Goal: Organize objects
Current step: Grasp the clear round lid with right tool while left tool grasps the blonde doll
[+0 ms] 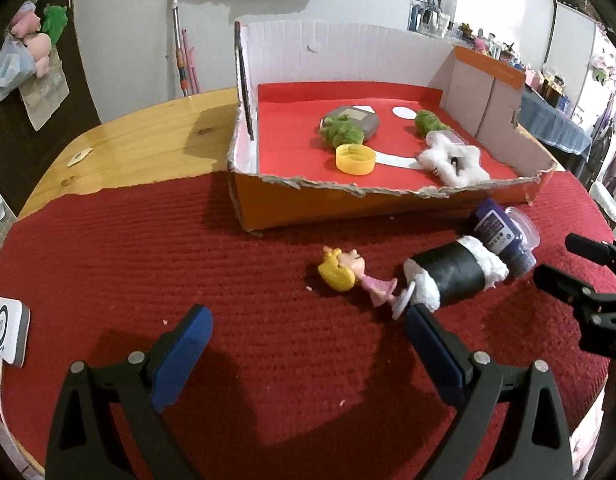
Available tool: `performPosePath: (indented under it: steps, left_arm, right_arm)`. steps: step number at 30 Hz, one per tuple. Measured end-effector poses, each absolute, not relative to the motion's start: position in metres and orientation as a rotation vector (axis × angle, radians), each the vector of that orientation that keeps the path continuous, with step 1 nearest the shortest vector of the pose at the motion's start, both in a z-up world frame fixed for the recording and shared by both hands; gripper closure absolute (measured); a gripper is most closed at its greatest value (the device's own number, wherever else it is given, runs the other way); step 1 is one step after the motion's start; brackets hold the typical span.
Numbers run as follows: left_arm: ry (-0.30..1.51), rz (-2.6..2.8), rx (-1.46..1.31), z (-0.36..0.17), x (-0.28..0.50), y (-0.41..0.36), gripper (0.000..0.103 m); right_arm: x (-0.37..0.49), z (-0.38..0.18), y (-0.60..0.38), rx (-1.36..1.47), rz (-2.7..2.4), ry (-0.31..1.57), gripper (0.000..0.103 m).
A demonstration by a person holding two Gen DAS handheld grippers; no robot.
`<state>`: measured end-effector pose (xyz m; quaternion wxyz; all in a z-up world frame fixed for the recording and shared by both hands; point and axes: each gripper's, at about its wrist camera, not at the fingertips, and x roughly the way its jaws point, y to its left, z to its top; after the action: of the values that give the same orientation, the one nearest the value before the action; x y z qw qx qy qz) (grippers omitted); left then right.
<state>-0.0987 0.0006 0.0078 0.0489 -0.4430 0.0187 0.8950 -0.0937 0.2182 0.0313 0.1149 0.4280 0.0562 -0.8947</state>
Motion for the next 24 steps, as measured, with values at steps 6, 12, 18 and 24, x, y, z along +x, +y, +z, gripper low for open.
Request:
performPosePath:
  steps: [6, 12, 18, 24]
  left_arm:
    - [0.043, 2.717, -1.359, 0.009, -0.105, 0.000, 0.004]
    - [0.053, 2.708, -1.363, 0.010, -0.109, 0.002, 0.006]
    - [0.068, 2.696, -1.349, 0.011, -0.112, 0.005, 0.014]
    - [0.071, 2.672, -1.330, 0.014, -0.112, 0.009, 0.030]
  right_arm:
    - [-0.108, 0.026, 0.221, 1.281, -2.626, 0.195, 0.021]
    - [-0.116, 0.027, 0.209, 1.267, -2.594, 0.219, 0.032]
    - [-0.122, 0.028, 0.197, 1.251, -2.566, 0.235, 0.045]
    - [-0.124, 0.029, 0.193, 1.238, -2.544, 0.214, 0.063]
